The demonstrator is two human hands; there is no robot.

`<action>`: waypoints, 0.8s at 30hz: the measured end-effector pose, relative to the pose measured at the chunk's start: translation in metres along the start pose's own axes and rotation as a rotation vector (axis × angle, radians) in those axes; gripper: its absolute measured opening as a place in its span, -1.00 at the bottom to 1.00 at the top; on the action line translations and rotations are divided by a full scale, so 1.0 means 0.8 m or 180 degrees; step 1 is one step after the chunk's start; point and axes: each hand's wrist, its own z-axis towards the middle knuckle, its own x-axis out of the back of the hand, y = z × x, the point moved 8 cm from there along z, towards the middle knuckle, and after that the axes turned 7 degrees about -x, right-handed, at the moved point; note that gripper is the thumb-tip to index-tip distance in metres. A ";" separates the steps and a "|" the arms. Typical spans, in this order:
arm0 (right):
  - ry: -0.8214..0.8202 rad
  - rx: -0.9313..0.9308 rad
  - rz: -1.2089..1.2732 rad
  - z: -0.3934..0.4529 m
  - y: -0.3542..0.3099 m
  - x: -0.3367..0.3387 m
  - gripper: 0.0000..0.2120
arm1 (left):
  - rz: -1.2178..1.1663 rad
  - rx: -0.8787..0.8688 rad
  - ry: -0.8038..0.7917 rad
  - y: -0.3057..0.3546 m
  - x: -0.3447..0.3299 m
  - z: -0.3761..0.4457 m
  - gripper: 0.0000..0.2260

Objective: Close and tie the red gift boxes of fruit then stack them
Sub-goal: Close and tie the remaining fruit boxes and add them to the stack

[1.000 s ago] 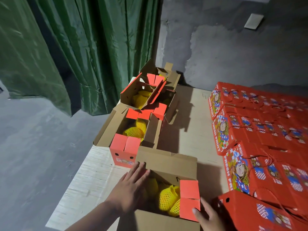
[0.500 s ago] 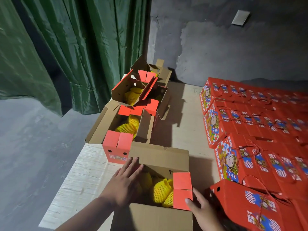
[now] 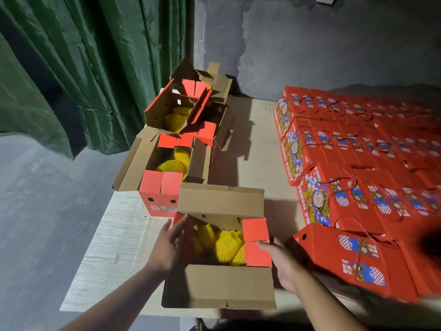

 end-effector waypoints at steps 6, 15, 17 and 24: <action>-0.0097 0.0316 0.0130 -0.013 -0.005 -0.015 -0.80 | -0.0565 -0.0016 0.0083 0.013 -0.004 -0.007 -0.68; -0.0104 0.0766 -0.0246 -0.053 -0.009 -0.026 -0.59 | 0.0091 -0.0050 -0.0292 0.021 -0.004 -0.018 -0.57; -0.0027 0.0745 -0.0301 -0.060 -0.007 -0.017 -0.49 | 0.0572 -0.0055 -0.0192 0.020 0.000 -0.022 -0.58; 0.0044 0.1159 -0.0925 -0.085 0.016 0.014 -0.34 | 0.2276 -0.0917 -0.0819 0.024 0.022 -0.045 -0.39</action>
